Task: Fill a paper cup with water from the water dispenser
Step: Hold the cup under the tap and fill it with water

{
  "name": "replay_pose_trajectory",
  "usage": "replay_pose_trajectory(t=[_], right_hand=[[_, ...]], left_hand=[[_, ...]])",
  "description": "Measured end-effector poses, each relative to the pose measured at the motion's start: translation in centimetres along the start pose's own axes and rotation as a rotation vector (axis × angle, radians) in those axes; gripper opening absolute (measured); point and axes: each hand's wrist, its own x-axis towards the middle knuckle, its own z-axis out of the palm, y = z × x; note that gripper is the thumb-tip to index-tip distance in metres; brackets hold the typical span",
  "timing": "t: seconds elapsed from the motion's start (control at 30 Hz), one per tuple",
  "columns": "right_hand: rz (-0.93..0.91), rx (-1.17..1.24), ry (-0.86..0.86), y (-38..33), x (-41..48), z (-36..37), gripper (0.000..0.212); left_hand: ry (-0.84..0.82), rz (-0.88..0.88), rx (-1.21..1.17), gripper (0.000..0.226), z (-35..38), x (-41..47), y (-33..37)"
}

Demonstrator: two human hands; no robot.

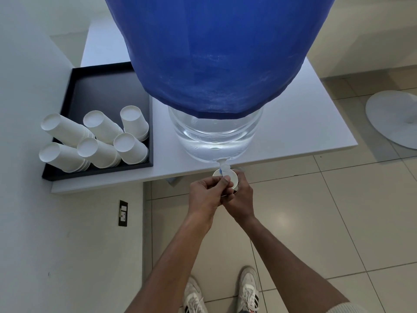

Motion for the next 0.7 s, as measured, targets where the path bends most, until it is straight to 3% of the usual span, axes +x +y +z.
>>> replay_pose_trajectory(t=[0.5, 0.7], right_hand=[[-0.012, 0.003, 0.021, 0.29, 0.02, -0.57, 0.048], [-0.017, -0.003, 0.027, 0.35, -0.16, -0.62, 0.058]], left_hand=[[0.056, 0.068, -0.082, 0.018, -0.37, -0.18, -0.44], [0.054, 0.063, -0.077, 0.018, -0.64, 0.18, -0.47]])
